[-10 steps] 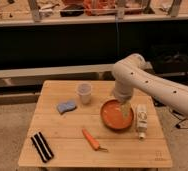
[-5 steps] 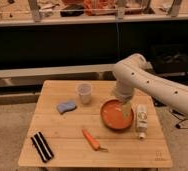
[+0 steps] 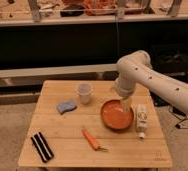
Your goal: Move the arm in a circular motion
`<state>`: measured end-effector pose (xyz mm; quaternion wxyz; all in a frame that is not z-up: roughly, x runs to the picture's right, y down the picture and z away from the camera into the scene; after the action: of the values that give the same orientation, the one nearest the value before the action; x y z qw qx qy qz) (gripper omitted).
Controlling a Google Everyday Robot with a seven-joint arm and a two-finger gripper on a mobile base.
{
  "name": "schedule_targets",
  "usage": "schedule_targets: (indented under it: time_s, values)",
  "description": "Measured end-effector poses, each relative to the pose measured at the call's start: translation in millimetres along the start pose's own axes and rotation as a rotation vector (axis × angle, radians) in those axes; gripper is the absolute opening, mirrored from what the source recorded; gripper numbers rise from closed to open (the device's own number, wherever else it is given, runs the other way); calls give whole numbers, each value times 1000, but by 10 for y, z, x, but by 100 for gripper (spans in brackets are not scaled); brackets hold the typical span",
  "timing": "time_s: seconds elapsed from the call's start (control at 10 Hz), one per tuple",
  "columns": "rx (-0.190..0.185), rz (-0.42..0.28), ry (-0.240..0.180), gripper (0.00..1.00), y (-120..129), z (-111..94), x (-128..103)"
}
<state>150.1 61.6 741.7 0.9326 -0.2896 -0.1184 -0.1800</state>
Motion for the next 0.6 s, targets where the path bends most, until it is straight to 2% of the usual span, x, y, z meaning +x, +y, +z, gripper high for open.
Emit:
schedule_targets:
  time_s: [0.3,0.5,0.6]
  values:
    - [32,29,-36,80,88,-38,441]
    - [15,95,-40,80,321,11,699]
    - [4,145,-38,80,541,37,814]
